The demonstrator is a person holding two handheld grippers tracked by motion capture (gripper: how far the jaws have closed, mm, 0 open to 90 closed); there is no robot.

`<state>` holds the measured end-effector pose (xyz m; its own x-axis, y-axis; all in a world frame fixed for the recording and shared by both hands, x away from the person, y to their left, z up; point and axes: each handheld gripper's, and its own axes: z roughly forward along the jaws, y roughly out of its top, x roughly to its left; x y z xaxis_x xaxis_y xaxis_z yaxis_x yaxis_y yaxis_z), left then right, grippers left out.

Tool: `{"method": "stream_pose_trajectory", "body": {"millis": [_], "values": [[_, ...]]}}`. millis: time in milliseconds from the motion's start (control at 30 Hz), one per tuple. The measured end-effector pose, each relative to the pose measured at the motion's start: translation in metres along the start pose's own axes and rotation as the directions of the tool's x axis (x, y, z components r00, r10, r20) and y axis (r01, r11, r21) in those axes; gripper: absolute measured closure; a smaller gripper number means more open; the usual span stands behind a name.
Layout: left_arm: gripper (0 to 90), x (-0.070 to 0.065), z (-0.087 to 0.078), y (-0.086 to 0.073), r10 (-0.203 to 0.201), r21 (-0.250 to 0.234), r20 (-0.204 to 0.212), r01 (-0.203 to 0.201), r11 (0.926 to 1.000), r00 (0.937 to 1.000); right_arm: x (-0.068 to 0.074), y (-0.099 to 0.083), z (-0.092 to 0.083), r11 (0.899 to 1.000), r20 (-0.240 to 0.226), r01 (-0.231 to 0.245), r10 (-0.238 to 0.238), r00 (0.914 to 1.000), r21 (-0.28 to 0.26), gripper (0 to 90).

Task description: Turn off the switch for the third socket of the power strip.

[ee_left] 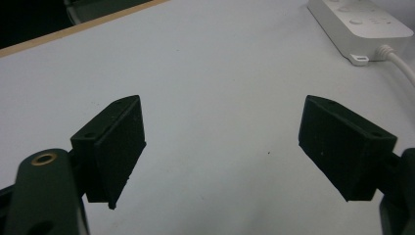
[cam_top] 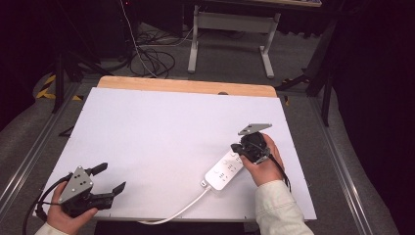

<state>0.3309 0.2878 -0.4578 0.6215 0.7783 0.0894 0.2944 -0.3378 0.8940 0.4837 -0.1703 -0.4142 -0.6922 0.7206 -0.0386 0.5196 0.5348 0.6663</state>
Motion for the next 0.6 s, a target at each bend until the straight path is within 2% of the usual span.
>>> {"method": "stream_pose_trajectory", "body": {"millis": [200,600], "values": [[17.8,0.001,0.000,0.000,0.003,-0.001,0.003,-0.003,1.0000,1.0000,0.000,0.001,0.009,0.999,0.008,0.007,-0.008,0.9999,0.033,90.0],[17.9,0.000,0.000,0.000,0.003,0.000,0.004,-0.003,1.0000,1.0000,-0.004,-0.002,0.021,0.996,0.017,-0.007,0.005,0.9998,0.087,90.0]]}}
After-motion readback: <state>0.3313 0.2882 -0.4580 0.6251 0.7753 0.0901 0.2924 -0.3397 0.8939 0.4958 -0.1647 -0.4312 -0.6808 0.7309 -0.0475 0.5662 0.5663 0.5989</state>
